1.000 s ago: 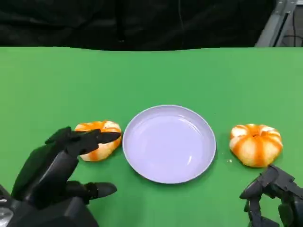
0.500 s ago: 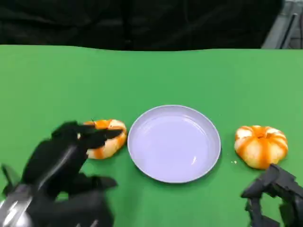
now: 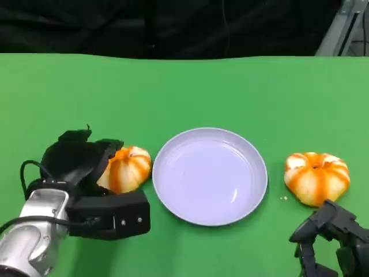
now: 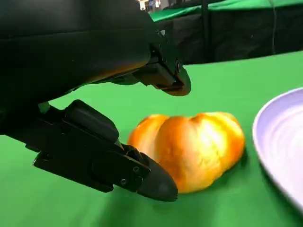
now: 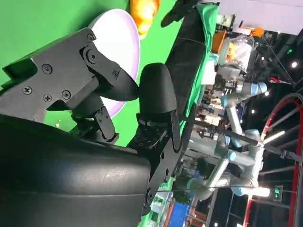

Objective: Grasp the bread from the table and place it into the plate.

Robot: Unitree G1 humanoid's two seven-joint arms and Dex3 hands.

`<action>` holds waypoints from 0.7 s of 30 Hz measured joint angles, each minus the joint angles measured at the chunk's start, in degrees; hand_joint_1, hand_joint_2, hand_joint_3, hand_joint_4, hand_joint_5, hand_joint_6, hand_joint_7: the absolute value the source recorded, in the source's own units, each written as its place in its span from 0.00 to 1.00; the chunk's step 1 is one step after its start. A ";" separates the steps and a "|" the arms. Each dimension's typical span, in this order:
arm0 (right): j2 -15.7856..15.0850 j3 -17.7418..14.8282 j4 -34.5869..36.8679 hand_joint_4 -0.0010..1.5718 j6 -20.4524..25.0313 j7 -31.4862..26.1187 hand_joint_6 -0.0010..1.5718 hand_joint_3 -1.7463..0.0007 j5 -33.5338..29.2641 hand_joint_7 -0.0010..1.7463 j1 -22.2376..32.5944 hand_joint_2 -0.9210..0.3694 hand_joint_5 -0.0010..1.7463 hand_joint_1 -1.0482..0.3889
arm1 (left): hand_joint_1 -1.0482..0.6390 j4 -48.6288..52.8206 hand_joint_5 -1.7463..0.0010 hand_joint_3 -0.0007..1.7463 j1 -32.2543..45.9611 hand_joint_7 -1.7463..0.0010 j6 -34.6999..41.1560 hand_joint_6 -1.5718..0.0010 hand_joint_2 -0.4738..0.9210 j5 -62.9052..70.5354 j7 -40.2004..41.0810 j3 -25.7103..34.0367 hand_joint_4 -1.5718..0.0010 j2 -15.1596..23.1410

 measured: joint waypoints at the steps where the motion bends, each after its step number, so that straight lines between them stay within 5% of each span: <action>1: 0.00 0.00 -0.22 0.54 0.02 0.00 0.47 0.31 0.00 0.87 0.17 0.30 1.00 0.64 | 0.13 0.16 0.96 0.00 -0.14 1.00 0.00 0.70 0.97 -0.29 0.16 -0.24 0.84 -0.03; 21: -0.18 -0.20 1.45 0.54 -1.78 -0.40 0.47 0.30 -0.96 0.87 -0.46 0.31 1.00 0.65 | 0.12 13.95 0.99 0.00 -6.60 1.00 -0.11 0.69 0.98 -4.44 4.59 -5.10 0.82 -2.34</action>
